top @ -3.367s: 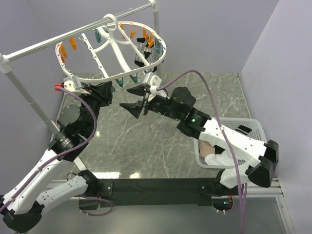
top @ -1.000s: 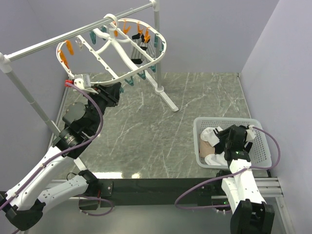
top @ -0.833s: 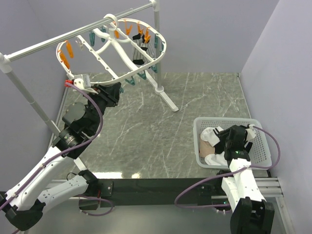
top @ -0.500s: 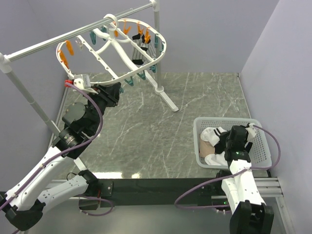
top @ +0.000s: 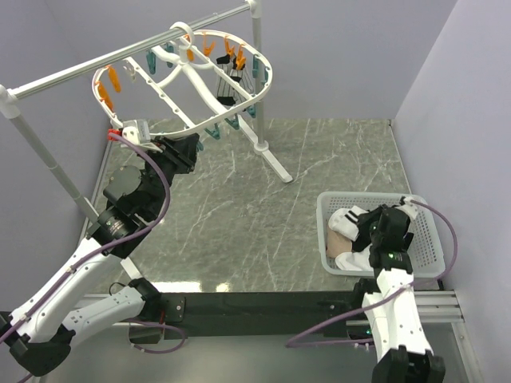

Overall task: Clip the socks to the hanger
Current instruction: Pick up the sock from the bin.

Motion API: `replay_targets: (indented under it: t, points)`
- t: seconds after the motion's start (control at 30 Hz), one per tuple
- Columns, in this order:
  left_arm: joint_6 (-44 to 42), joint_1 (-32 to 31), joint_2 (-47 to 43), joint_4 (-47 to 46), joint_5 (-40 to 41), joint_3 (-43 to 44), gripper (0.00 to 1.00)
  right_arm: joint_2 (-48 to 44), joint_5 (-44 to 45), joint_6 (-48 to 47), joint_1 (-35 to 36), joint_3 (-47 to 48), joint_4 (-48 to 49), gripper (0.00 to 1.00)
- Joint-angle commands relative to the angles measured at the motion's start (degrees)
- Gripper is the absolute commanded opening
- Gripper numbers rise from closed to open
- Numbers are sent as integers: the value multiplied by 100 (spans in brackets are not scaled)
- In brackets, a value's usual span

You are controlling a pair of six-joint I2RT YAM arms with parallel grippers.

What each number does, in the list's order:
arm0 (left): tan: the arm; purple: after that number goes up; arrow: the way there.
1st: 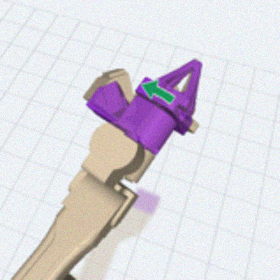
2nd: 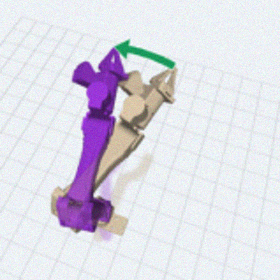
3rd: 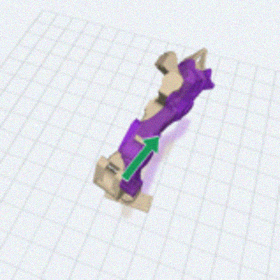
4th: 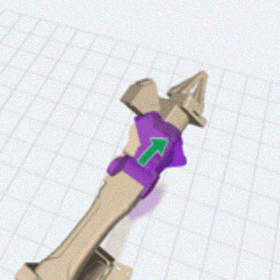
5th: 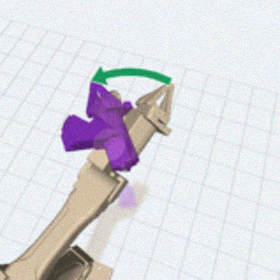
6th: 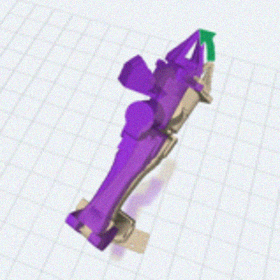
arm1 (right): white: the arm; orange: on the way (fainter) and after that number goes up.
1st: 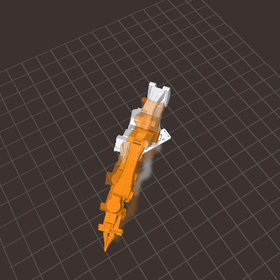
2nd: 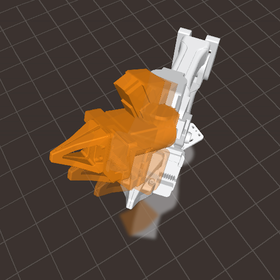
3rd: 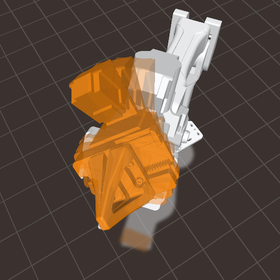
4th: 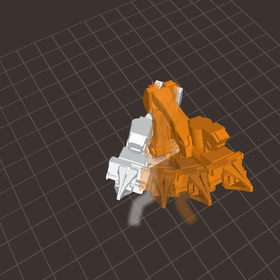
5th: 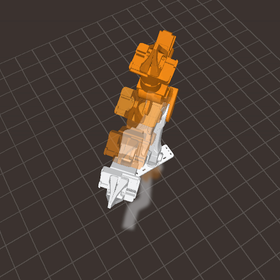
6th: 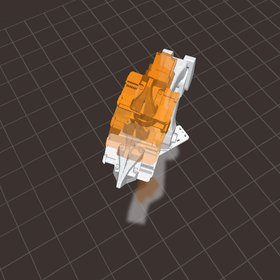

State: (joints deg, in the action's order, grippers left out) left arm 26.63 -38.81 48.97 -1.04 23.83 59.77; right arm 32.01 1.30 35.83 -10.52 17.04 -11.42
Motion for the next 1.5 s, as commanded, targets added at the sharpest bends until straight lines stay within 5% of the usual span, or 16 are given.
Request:
replay_targets:
  t: [0.0,0.17,0.27,0.63,1.47]
  points:
    - [-35,-4,51,-125,-151,193,24,576,-472,-252,-29,265,-71,22]
    - [-35,-4,113,-116,-151,228,24,807,-658,-393,-29,362,-9,48]
    - [-35,5,139,-133,-160,228,24,816,-544,-507,-29,502,-166,53]
    - [-18,5,165,-134,-160,246,24,798,317,-709,-29,1108,-800,53]
    - [-9,-4,51,-107,-54,202,24,1581,256,-428,-73,898,-475,50]
